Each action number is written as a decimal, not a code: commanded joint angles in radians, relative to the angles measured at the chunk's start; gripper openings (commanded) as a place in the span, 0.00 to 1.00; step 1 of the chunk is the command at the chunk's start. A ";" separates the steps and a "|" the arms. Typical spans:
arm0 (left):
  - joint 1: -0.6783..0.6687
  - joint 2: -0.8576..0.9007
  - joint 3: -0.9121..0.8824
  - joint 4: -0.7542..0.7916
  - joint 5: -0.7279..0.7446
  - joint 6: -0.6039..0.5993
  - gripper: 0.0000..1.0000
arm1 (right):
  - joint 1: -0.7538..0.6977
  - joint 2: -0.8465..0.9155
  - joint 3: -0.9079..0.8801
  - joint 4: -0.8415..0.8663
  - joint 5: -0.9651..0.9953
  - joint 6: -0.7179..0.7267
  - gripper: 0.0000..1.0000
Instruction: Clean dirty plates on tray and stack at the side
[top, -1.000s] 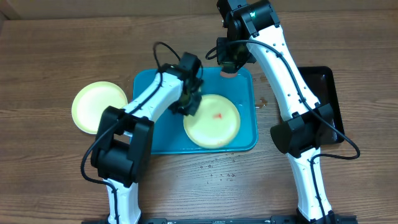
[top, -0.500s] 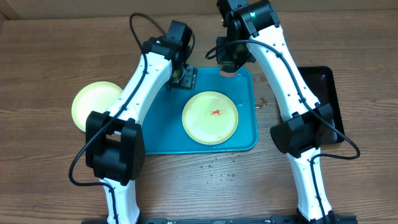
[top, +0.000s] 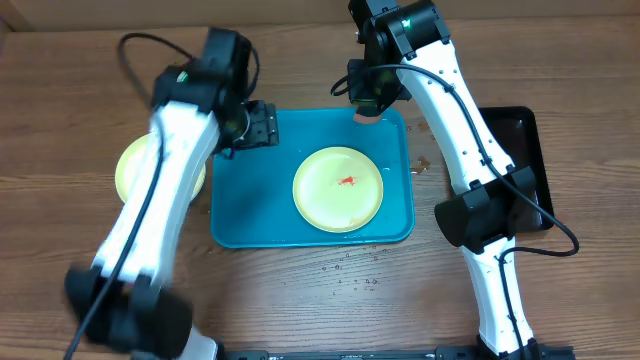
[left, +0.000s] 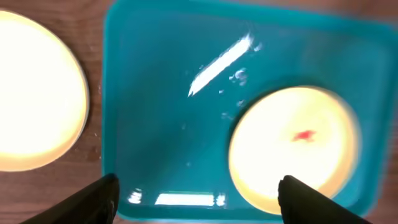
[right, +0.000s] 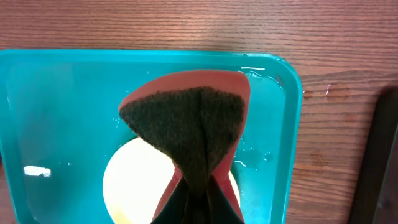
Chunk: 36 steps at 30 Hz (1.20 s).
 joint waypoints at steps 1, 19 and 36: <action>-0.003 -0.181 -0.225 0.090 0.031 -0.127 0.83 | -0.007 -0.022 0.028 0.003 0.005 -0.006 0.04; -0.192 0.023 -0.597 0.433 0.151 -0.520 0.80 | -0.008 -0.022 0.028 0.008 0.005 -0.006 0.04; -0.224 0.140 -0.597 0.568 0.248 -0.565 0.24 | -0.008 -0.022 0.028 -0.008 0.005 -0.006 0.04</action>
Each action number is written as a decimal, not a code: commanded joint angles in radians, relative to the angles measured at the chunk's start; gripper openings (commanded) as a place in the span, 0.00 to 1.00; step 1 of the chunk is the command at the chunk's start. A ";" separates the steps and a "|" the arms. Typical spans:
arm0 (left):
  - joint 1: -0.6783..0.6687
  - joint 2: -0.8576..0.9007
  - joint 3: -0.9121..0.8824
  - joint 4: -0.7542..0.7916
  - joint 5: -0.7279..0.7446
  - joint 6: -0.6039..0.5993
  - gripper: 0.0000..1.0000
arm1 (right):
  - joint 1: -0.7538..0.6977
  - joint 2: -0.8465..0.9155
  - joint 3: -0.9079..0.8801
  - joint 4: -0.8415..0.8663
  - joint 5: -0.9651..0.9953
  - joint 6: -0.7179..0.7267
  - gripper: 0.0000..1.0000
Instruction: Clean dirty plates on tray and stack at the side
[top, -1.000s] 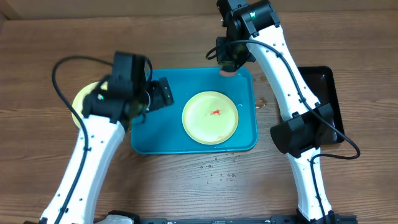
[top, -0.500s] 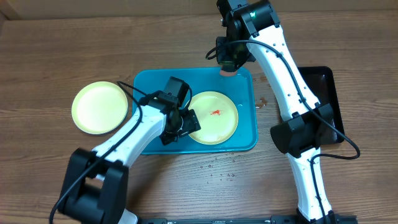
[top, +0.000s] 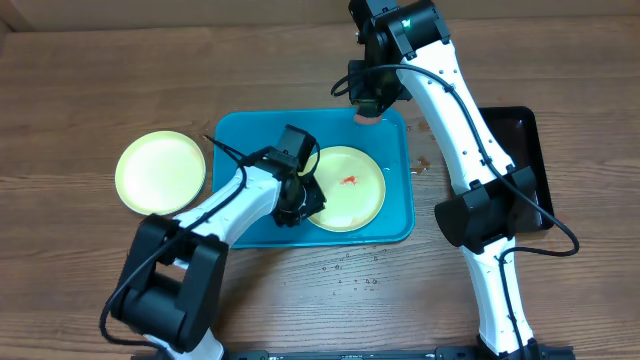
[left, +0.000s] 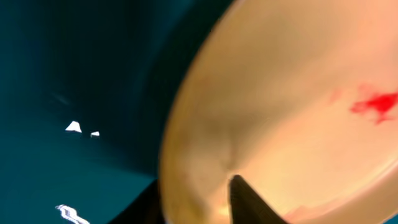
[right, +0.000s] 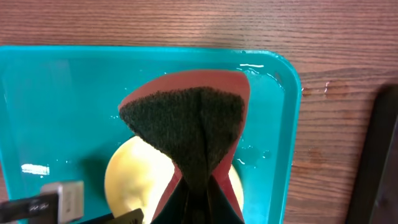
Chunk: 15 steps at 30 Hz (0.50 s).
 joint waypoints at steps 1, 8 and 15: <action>0.003 0.036 0.002 0.007 0.049 -0.020 0.20 | -0.008 -0.022 0.028 0.002 0.005 -0.003 0.04; 0.011 0.035 0.003 0.019 0.053 -0.010 0.04 | -0.008 -0.022 0.028 -0.001 0.005 -0.003 0.04; 0.102 0.035 0.080 0.025 0.051 0.257 0.04 | -0.008 -0.022 0.028 -0.012 0.005 -0.003 0.04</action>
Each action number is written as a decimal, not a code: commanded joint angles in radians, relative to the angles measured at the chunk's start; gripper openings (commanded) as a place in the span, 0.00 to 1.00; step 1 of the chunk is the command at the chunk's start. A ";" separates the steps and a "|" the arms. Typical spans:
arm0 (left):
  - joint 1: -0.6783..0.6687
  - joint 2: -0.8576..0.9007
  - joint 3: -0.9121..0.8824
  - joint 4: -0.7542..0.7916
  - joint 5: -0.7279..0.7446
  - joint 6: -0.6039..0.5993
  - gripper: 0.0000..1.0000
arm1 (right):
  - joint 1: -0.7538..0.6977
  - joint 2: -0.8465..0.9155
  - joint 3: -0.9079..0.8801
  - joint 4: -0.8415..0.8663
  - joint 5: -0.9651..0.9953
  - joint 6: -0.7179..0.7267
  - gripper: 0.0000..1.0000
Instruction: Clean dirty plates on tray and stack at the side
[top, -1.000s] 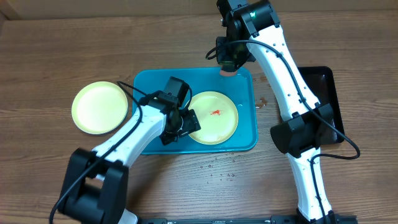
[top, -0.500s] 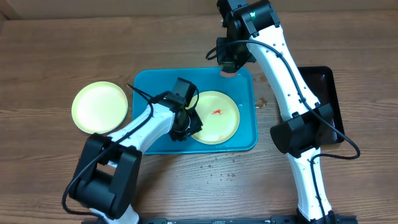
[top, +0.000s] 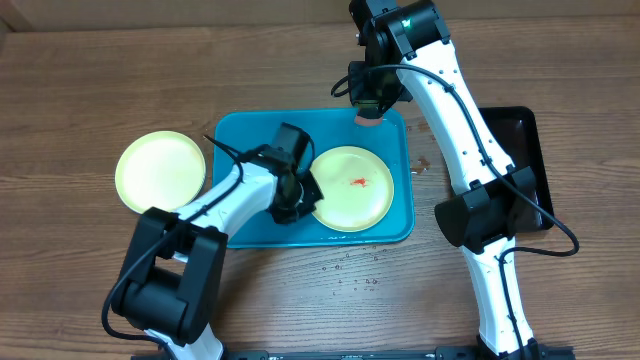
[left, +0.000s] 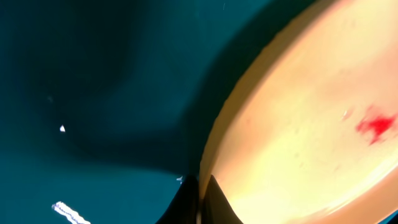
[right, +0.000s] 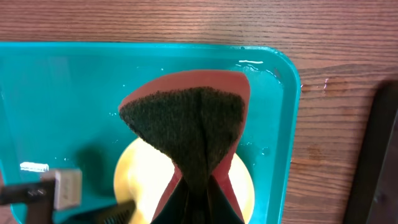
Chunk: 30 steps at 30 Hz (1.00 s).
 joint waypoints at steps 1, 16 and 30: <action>0.067 0.010 0.077 0.003 -0.008 0.227 0.04 | -0.008 -0.022 0.028 0.000 0.004 -0.003 0.04; 0.114 0.011 0.095 0.012 -0.187 0.688 0.20 | -0.006 -0.022 -0.065 0.024 -0.077 -0.011 0.04; 0.114 0.012 0.076 -0.027 -0.175 0.439 0.32 | -0.005 -0.022 -0.109 0.011 -0.116 -0.035 0.04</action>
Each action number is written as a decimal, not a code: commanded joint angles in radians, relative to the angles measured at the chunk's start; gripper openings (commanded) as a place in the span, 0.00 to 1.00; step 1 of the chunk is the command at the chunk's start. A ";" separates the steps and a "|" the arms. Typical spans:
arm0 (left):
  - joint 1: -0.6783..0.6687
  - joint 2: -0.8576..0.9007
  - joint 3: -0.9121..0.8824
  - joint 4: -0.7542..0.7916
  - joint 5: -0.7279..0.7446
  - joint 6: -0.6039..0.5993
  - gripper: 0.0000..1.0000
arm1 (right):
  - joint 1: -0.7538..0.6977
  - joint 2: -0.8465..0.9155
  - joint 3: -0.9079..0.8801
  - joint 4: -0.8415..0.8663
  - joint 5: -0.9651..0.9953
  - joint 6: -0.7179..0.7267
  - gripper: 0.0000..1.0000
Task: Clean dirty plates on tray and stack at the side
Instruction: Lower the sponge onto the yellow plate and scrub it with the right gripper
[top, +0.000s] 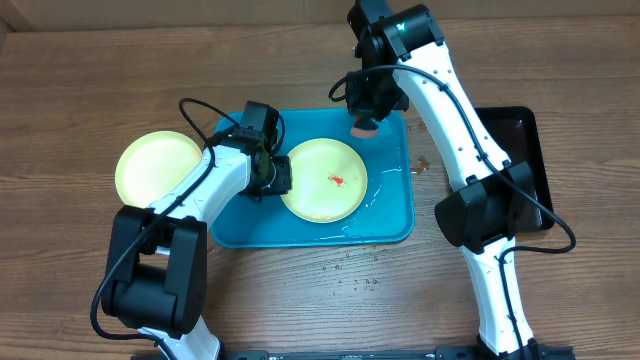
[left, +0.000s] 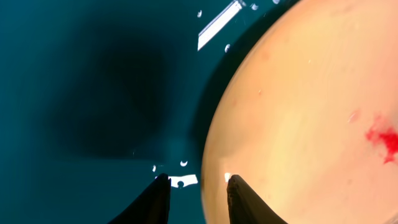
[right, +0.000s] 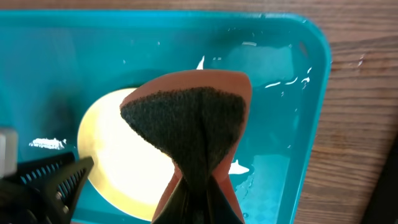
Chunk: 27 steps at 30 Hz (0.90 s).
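A yellow plate (top: 322, 180) with a red smear (top: 339, 180) lies in the teal tray (top: 390, 225). In the left wrist view the plate (left: 298, 112) fills the right side. My left gripper (top: 272, 176) (left: 197, 178) is open at the plate's left rim, with one finger over the tray floor and one over the plate. My right gripper (top: 362, 118) (right: 196, 186) is shut on a folded sponge (right: 186, 118), red with a dark scouring face. It hangs above the tray's far right part, beside the plate (right: 118, 155). A clean yellow plate (top: 160, 168) rests on the table left of the tray.
Water films the tray floor (right: 273, 168), and droplets lie on the wooden table (top: 350, 270) in front of it. A black tray (top: 525, 150) sits at the right, partly under the right arm.
The stained plate now lies further left in the tray. My left gripper, shut at the plate's rim before, is open astride it. My right gripper with the sponge is now nearer the plate.
My left gripper was first open above the tray's left end, with the plate mid-tray. It was then down at the plate's left rim, then shut there with the plate slightly to the right. Now the plate is further left and the jaws are apart. The right kept the sponge throughout.
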 joint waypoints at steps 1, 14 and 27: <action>-0.006 0.010 -0.008 0.043 -0.006 -0.043 0.32 | -0.003 -0.022 -0.030 0.003 -0.051 -0.031 0.04; 0.034 0.061 -0.003 0.064 0.077 -0.026 0.04 | 0.030 -0.022 -0.033 0.001 -0.056 -0.049 0.04; 0.108 0.061 0.009 0.026 0.035 -0.023 0.04 | 0.090 -0.022 -0.075 0.021 -0.055 -0.066 0.04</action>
